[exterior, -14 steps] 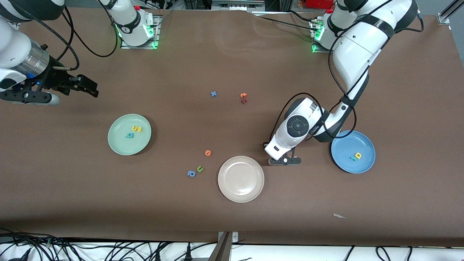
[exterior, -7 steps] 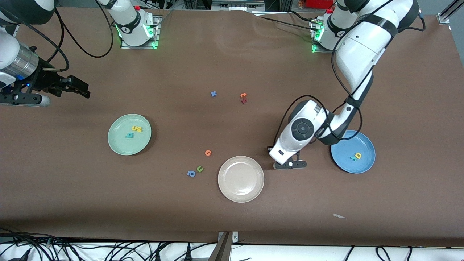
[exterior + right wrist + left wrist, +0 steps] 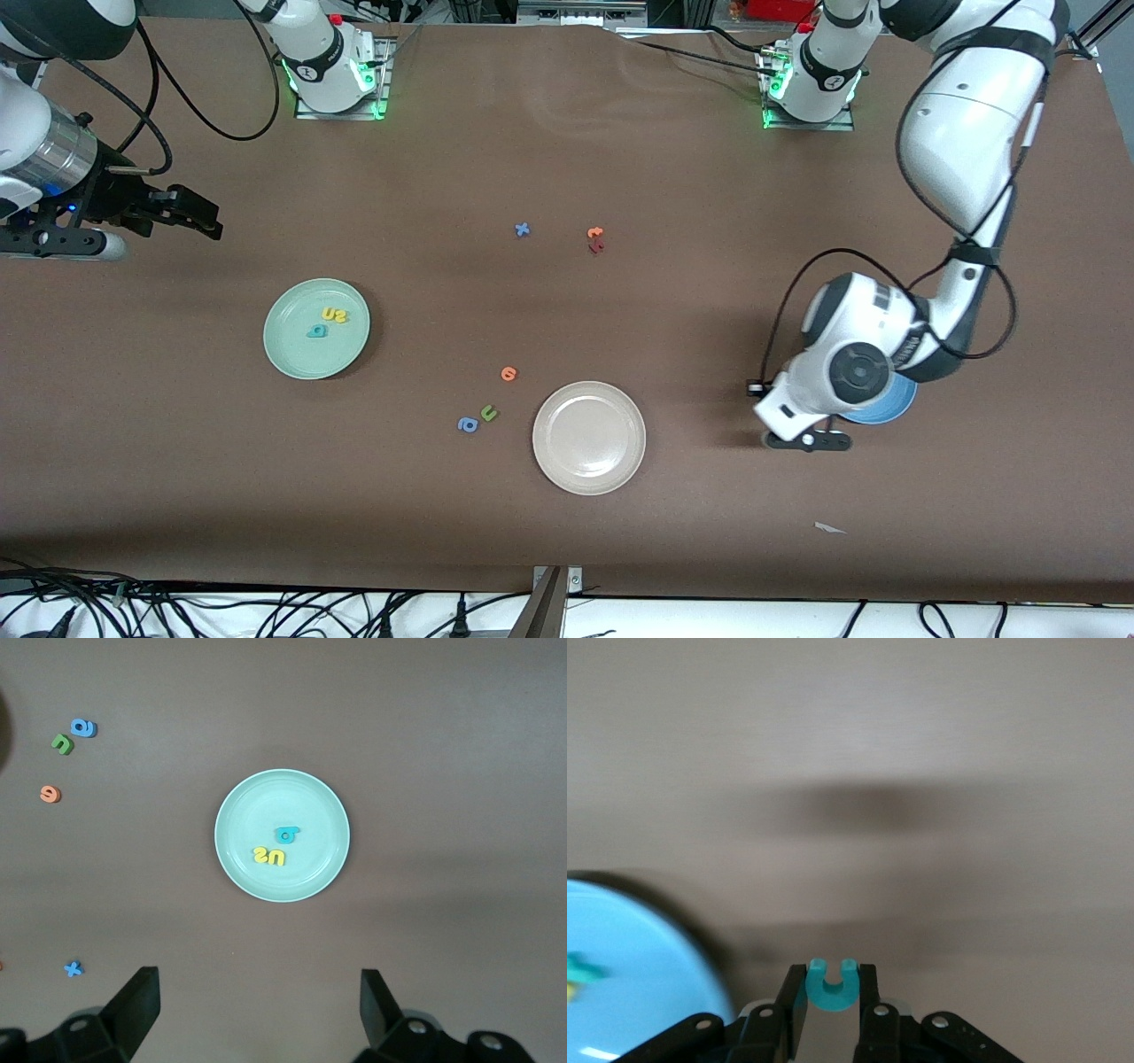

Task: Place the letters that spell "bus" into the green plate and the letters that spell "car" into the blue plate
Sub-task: 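Drop the teal c on the blue plate with the left gripper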

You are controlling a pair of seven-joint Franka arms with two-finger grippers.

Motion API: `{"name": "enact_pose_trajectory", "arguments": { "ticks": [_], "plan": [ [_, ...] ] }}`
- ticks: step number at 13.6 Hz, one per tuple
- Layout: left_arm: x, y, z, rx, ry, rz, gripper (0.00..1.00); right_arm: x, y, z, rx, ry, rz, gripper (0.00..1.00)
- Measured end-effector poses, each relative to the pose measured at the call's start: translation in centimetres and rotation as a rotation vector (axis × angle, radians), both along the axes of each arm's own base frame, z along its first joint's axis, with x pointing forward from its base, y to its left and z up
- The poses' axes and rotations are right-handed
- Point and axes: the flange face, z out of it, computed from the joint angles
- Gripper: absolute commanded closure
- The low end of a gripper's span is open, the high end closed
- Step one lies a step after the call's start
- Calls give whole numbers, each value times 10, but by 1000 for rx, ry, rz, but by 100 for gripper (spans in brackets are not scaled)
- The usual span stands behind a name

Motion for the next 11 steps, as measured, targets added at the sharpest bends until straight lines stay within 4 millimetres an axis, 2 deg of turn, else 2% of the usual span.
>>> {"name": "enact_pose_trajectory", "arguments": {
  "ticks": [3,4,5,6,8,11],
  "plan": [
    [5,68,-2,-3,52,-91,81,0,2,0,0,1,3,0],
    [6,90,-3,3,61,-125,62,0,2,0,0,1,4,0],
    [6,109,-5,2,70,-153,21,0,2,0,-2,0,4,0],
    [6,125,-6,-7,78,-180,0,0,2,0,-6,-1,6,0],
    [5,142,-8,-21,87,-221,0,1,1,1,-19,-11,8,0],
    [7,147,-4,-23,79,-225,0,4,1,3,-24,-36,10,0]
  ]
}}
